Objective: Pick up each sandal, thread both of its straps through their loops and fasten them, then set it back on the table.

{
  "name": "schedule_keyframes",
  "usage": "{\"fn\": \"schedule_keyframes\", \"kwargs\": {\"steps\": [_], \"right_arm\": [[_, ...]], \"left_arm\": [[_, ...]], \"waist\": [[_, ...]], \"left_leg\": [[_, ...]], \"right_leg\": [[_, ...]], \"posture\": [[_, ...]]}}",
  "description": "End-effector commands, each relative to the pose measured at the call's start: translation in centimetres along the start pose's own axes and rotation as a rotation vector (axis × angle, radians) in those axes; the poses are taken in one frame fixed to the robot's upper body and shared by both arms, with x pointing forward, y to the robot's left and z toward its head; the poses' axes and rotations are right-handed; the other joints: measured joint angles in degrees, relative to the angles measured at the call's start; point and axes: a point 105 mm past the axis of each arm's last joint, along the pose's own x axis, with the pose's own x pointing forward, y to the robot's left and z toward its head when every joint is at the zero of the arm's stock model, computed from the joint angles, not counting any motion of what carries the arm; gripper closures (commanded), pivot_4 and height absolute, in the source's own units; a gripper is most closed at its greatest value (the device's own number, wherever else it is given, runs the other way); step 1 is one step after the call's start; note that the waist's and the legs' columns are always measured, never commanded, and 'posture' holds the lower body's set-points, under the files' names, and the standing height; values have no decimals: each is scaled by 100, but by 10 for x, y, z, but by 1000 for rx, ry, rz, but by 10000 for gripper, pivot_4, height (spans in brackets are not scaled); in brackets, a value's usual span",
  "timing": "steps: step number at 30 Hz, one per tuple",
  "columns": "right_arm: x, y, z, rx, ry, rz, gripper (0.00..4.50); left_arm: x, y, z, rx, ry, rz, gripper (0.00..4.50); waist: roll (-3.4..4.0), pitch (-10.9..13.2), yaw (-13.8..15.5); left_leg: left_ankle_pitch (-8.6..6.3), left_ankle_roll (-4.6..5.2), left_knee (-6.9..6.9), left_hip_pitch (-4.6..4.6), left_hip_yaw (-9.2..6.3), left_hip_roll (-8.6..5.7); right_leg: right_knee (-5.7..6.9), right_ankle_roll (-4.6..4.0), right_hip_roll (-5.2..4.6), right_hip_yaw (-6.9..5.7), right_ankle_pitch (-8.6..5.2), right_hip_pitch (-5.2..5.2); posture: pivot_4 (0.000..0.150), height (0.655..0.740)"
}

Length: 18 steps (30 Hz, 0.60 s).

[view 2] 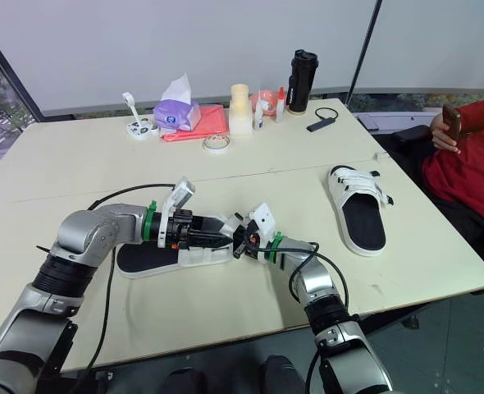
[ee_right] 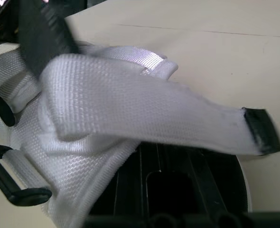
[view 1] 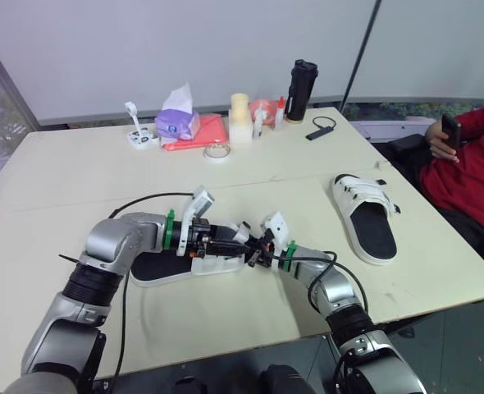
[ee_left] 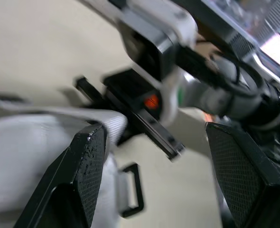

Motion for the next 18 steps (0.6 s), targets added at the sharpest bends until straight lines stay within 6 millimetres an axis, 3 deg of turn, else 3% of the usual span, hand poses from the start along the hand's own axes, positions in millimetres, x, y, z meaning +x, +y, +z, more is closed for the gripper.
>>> {"fn": "schedule_keyframes", "kwargs": {"steps": [1,6,9,14,18], "right_arm": [[-10,-1,-56,100,181,-65,45000],[-9,0,-56,102,180,-63,45000],[-8,0,-55,103,178,-64,45000],[-9,-1,-56,106,178,-68,45000],[-11,-1,-58,108,181,-73,45000]], "left_arm": [[-1,-6,6,62,-6,-20,11190],[11,3,13,66,-56,27,11190],[19,14,17,57,-86,81,19465],[22,25,17,50,-87,123,44125],[20,27,22,45,-101,137,44781]], "waist": [[0,0,2],[0,0,6],[0,0,5],[0,0,1],[0,-1,3]], "left_leg": [[0,0,-1,0,0,0],[0,0,0,-1,0,0],[0,0,-1,0,0,0],[0,0,-1,0,0,-1],[0,0,-3,1,0,0]], "right_leg": [[0,0,0,0,0,0],[-4,-1,-1,0,-1,1],[-4,0,0,0,-1,1],[-4,14,0,0,-8,1],[-4,16,0,0,-8,2]], "posture": [[1500,7400],[1500,7400],[1500,7400],[1500,7400],[1500,7400]]}}
